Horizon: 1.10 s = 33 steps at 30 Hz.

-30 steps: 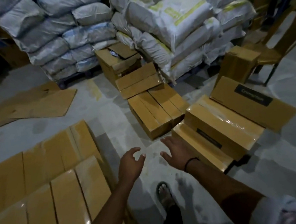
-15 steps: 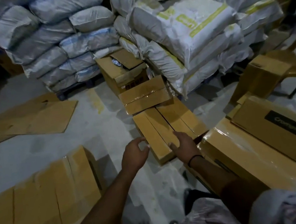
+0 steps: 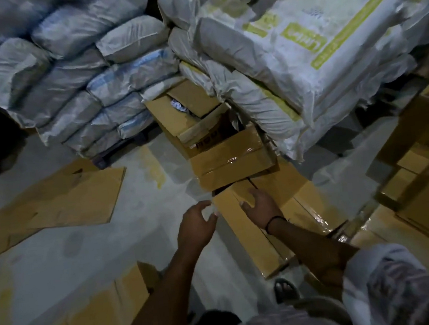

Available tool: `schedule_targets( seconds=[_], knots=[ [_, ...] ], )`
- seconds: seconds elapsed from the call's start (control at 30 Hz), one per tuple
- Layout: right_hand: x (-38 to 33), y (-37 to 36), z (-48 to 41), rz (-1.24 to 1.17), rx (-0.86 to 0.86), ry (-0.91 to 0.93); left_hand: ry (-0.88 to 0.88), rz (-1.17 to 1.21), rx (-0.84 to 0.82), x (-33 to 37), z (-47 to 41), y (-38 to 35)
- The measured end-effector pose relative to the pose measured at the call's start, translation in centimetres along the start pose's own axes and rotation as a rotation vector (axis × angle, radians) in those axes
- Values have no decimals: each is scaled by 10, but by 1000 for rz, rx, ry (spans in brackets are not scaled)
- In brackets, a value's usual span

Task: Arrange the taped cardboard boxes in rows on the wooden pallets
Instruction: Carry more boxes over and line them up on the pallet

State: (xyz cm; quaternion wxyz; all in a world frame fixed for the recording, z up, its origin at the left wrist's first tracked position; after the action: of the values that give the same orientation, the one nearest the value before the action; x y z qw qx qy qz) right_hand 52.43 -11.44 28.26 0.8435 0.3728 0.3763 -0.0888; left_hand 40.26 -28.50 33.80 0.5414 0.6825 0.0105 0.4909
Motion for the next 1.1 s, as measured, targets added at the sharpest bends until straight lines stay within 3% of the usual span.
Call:
schedule_targets(
  seconds=[0.27,0.57,0.83,1.1],
  knots=[
    [-55,-47,-93,-96,-34,-68,78,54,-23,-68,-103,49],
    [-140,-131,-205,-222,76,-250,42,76,-170,-184,-238,122],
    [-171,-187,-253,-599,305,-551,-183,-136,-437,-241,-372,170],
    [-118,-222,-347,-814,506,-813,-529,-274,-647,-215,-493,67]
  ],
)
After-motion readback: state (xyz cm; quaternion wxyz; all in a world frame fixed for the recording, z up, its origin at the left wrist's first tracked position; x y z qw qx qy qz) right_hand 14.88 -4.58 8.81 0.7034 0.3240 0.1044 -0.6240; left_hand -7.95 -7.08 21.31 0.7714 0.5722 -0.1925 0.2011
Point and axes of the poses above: each hand's wrist, its own z-axis away from the middle knuckle, its own y-axis out of the back of the hand, x = y × z, the point moved 3 cm from there along -z, towards the middle knuckle, and after that the axes turned 11 degrees about -y, right-handed, at the moved point
